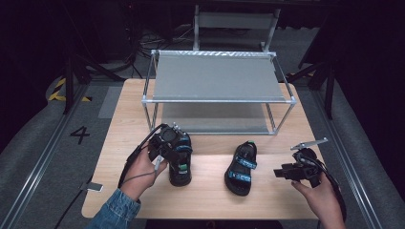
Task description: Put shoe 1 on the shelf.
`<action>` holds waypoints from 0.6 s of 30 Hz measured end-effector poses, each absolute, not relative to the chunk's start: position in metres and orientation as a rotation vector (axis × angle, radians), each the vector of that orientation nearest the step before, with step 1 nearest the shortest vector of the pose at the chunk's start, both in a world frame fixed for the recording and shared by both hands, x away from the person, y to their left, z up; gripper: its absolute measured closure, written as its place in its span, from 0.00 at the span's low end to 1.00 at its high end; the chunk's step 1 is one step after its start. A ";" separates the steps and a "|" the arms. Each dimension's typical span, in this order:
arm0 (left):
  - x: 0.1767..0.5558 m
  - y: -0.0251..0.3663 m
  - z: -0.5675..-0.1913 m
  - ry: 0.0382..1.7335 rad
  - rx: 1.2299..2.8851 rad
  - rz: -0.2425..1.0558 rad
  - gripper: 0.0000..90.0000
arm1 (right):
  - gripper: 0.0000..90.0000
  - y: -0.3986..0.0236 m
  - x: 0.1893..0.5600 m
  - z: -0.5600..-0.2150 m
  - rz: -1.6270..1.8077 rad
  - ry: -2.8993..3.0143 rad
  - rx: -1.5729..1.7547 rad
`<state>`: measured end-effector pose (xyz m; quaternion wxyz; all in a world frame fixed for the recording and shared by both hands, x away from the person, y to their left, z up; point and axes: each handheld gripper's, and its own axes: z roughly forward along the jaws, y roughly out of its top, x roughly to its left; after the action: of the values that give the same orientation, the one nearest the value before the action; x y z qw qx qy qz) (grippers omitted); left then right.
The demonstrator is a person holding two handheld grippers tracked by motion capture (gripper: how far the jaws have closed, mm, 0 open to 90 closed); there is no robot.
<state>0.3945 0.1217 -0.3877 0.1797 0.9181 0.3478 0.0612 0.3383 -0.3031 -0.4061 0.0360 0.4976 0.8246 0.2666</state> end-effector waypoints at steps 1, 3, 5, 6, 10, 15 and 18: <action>0.395 0.121 -0.389 0.983 2.602 0.175 0.51 | 0.59 -0.304 0.338 -0.406 0.820 2.530 1.534; 0.396 0.120 -0.390 0.977 2.612 0.180 0.60 | 0.59 -0.305 0.337 -0.407 0.819 2.528 1.538; 0.394 0.118 -0.386 0.979 2.613 0.237 0.73 | 0.59 -0.306 0.335 -0.408 0.811 2.526 1.537; 0.394 0.119 -0.384 0.966 2.619 0.246 0.76 | 0.59 -0.307 0.335 -0.408 0.811 2.527 1.531; 0.395 0.117 -0.383 0.933 2.625 0.261 0.78 | 0.59 -0.309 0.333 -0.406 0.814 2.519 1.526; 0.395 0.118 -0.376 0.924 2.607 0.213 0.79 | 0.59 -0.313 0.332 -0.407 0.813 2.512 1.532; 0.393 0.116 -0.369 0.906 2.587 0.189 0.80 | 0.59 -0.316 0.331 -0.406 0.811 2.507 1.533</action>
<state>0.3930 0.1161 -0.3690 0.1958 0.9233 0.3234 0.0674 0.3312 -0.3156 -0.4062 0.0466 0.5022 0.8216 0.2657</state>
